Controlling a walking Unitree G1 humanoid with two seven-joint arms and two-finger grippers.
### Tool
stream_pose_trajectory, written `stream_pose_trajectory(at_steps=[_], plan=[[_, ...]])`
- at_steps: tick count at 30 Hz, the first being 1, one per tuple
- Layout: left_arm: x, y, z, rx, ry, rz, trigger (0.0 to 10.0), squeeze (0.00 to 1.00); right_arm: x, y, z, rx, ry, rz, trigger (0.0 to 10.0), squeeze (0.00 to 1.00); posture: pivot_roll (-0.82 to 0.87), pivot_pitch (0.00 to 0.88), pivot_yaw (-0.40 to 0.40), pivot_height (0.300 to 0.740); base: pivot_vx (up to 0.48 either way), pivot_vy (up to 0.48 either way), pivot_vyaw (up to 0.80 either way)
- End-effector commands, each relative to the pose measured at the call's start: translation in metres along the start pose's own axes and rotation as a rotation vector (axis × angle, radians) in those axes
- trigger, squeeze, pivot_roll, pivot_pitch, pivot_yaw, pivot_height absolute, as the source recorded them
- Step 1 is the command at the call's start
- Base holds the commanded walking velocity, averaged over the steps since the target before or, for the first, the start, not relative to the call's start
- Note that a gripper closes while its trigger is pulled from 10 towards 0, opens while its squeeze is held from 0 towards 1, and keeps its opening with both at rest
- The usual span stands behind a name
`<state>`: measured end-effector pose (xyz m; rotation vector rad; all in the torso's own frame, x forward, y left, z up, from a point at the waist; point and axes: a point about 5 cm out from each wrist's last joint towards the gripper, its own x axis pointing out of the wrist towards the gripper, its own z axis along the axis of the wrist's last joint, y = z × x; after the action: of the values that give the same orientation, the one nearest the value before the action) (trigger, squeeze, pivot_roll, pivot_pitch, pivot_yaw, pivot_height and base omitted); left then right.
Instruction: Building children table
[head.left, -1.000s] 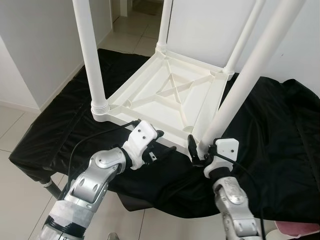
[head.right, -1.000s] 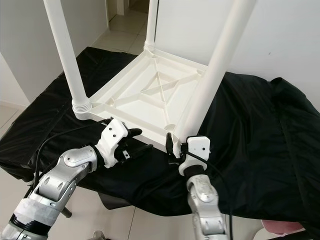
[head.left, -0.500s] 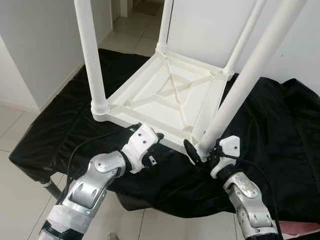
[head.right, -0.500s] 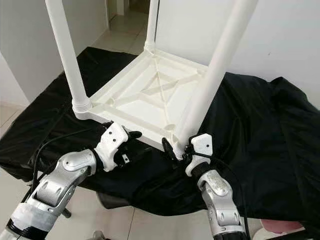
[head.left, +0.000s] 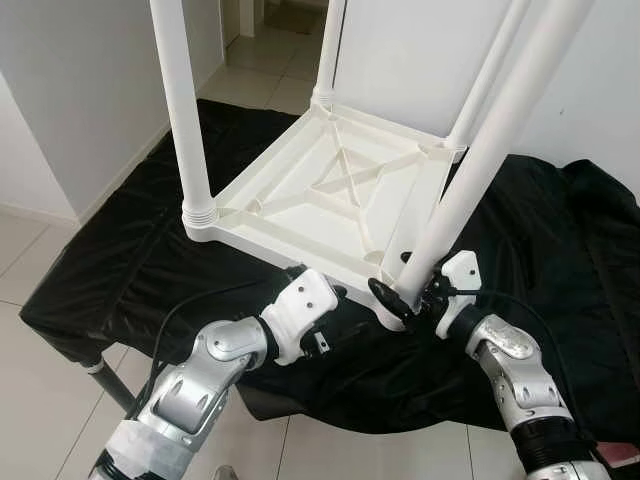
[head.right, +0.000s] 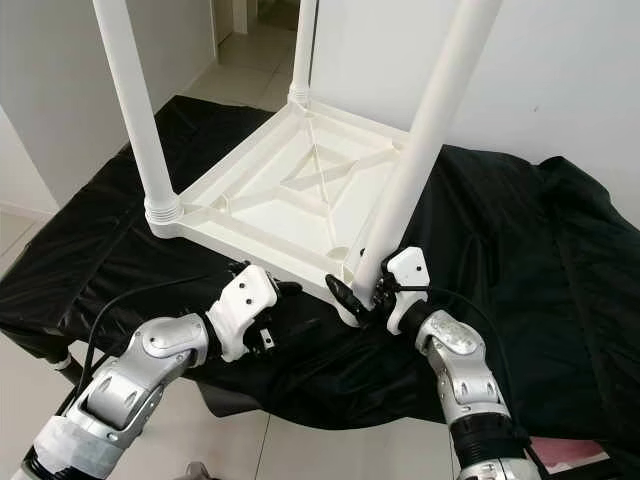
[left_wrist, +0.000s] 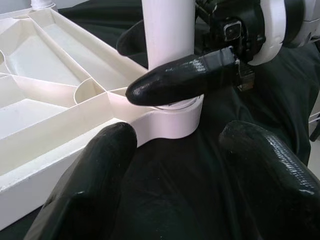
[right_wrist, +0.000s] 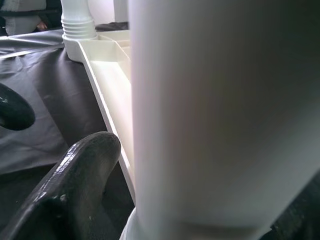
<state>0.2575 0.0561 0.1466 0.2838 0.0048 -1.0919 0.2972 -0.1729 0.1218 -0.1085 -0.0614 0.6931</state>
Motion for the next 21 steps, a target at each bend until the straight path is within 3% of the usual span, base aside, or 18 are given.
stream_pose_trajectory(at_steps=[1, 2, 3, 13, 14, 15, 21], plan=[[0.001, -0.004, 0.001, 0.004, 0.002, -0.011, 10.0, 0.0, 0.0, -0.002, -0.002, 0.005, 0.004, 0.008, 8.3, 0.0, 0.04, 0.0, -0.087, 0.74, 0.0, 0.0, 0.0], [0.001, -0.004, 0.0, 0.003, 0.004, -0.009, 10.0, 0.0, 0.0, -0.001, -0.004, 0.007, 0.01, 0.012, 2.1, 0.0, 0.04, 0.0, -0.083, 0.74, 0.0, 0.0, 0.0], [0.001, -0.003, 0.0, 0.003, 0.006, -0.006, 10.0, 0.0, -0.001, 0.0, -0.006, 0.009, 0.013, 0.017, 0.0, 0.0, 0.04, 0.0, -0.081, 0.74, 0.0, 0.0, 0.0], [0.001, 0.001, 0.0, 0.011, 0.014, -0.006, 10.0, 0.0, -0.004, 0.004, -0.013, 0.021, 0.007, 0.032, 0.0, 0.0, 0.03, 0.0, -0.058, 0.74, 0.0, 0.0, 0.0], [0.001, 0.0, 0.0, 0.012, 0.013, -0.009, 10.0, 0.0, -0.005, 0.005, -0.013, 0.022, 0.006, 0.028, 8.5, 0.0, 0.03, 0.0, -0.059, 0.74, 0.0, 0.0, 0.0], [0.001, -0.001, 0.0, 0.012, 0.012, -0.011, 10.0, 0.0, -0.005, 0.007, -0.012, 0.024, 0.002, 0.028, 10.0, 0.0, 0.03, 0.0, -0.06, 0.74, 0.0, 0.0, 0.0], [0.0, -0.002, 0.0, 0.01, 0.012, -0.014, 10.0, 0.0, -0.005, 0.011, -0.007, 0.041, -0.032, -0.001, 10.0, 0.0, 0.03, 0.0, -0.056, 0.74, 0.0, 0.0, 0.0]])
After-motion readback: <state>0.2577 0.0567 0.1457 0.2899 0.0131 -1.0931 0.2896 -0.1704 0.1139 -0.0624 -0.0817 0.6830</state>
